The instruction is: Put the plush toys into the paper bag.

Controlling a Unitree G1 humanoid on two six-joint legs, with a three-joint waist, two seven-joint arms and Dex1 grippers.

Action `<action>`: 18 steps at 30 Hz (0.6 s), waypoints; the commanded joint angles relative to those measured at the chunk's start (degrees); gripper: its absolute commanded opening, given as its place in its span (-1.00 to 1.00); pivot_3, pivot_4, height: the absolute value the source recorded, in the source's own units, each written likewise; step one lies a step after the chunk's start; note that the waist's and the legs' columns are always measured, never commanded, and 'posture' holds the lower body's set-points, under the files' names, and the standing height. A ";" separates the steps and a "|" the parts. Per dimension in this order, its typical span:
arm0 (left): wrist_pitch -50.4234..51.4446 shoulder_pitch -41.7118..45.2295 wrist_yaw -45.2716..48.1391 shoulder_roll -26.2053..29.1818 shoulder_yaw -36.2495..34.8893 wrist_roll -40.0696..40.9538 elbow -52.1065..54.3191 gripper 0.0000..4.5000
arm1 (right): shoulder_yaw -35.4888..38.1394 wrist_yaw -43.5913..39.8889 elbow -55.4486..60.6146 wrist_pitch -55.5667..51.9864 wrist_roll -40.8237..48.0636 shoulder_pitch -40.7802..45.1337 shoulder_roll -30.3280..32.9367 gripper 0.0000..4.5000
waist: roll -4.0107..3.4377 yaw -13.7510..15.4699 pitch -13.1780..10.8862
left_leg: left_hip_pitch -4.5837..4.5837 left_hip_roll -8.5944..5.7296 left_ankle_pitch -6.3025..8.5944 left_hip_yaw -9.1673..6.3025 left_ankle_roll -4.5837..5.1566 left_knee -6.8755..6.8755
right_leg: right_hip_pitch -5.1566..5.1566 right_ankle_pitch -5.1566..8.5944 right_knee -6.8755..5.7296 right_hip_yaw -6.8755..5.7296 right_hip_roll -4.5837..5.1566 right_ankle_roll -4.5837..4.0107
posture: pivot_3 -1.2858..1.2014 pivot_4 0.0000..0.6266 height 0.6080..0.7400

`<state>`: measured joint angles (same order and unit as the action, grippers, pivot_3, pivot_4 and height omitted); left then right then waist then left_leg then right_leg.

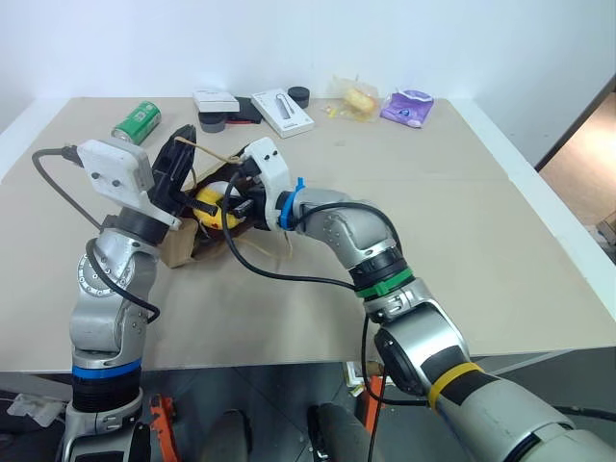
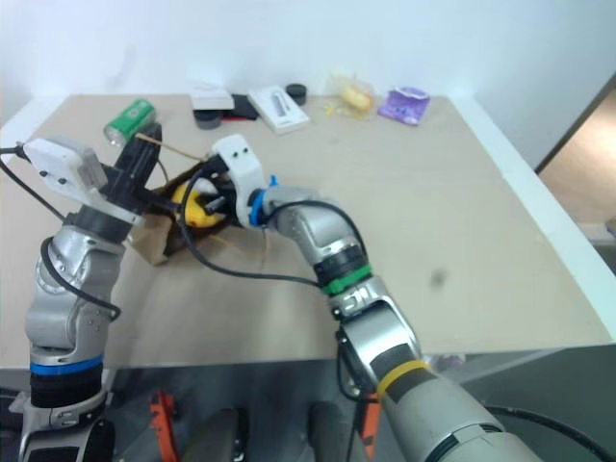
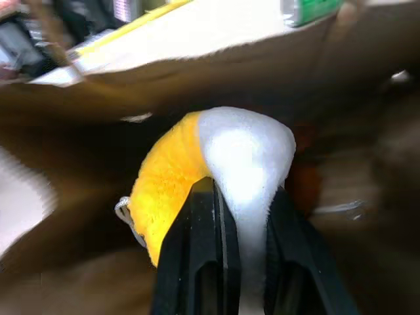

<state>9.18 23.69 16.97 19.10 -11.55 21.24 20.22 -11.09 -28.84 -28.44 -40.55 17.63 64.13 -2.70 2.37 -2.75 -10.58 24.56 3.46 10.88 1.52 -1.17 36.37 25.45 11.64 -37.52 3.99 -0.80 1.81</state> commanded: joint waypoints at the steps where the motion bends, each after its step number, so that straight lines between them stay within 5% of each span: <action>1: -0.48 0.38 -0.64 0.11 -0.55 0.06 2.64 -1.00 | 1.16 0.17 1.78 2.44 -1.23 1.71 -0.44 -0.49 | 0.00 0.01 0.00 | 0.04 0.00 0.00 0.00 0.00 0.00 | 0.00 -0.01 0.05 0.00 0.01 0.01 | 0.03 -0.52 1.00; 5: -0.37 0.36 -1.13 -0.18 -0.54 0.25 2.56 -1.00 | 1.85 -2.17 6.51 0.72 -0.14 -0.12 1.37 0.15 | 0.00 0.02 0.00 | 0.08 -0.01 0.00 0.00 0.00 0.00 | 0.00 -0.05 0.14 -0.01 0.03 0.07 | 0.03 -0.52 1.00; 8: -0.29 0.47 -1.22 -0.27 -0.44 0.34 2.50 -1.00 | 3.94 -4.61 12.21 -1.27 2.22 -1.81 4.39 0.91 | 0.00 0.04 0.00 | 0.09 -0.01 0.00 -0.01 0.00 0.00 | 0.00 -0.05 0.16 -0.03 0.04 0.08 | 0.03 -0.52 1.00; 13: -0.09 0.82 -1.06 -0.28 -0.41 0.63 2.20 -1.00 | 6.62 -12.28 24.36 3.70 4.82 -7.81 13.03 0.99 | 0.00 0.17 0.00 | 0.11 -0.03 0.00 -0.01 0.00 0.00 | -0.02 -0.07 0.20 -0.04 0.08 0.12 | 0.03 -0.52 1.00; 18: -0.06 1.31 -0.69 -0.09 -0.63 0.94 1.35 -1.00 | 2.88 -20.47 27.11 26.92 -5.50 -17.19 26.02 0.99 | 0.00 0.23 0.00 | 0.10 -0.07 0.00 -0.04 0.00 0.00 | -0.07 -0.05 0.26 -0.06 0.09 0.15 | 0.03 -0.52 1.00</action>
<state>9.37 23.85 16.28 18.71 -11.47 21.48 20.51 -7.22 -47.47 -2.80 -22.10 15.58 47.08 22.26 2.37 -2.53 -10.58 24.64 3.35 10.89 1.53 -1.17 36.37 25.39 11.58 -37.24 3.99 -0.70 1.96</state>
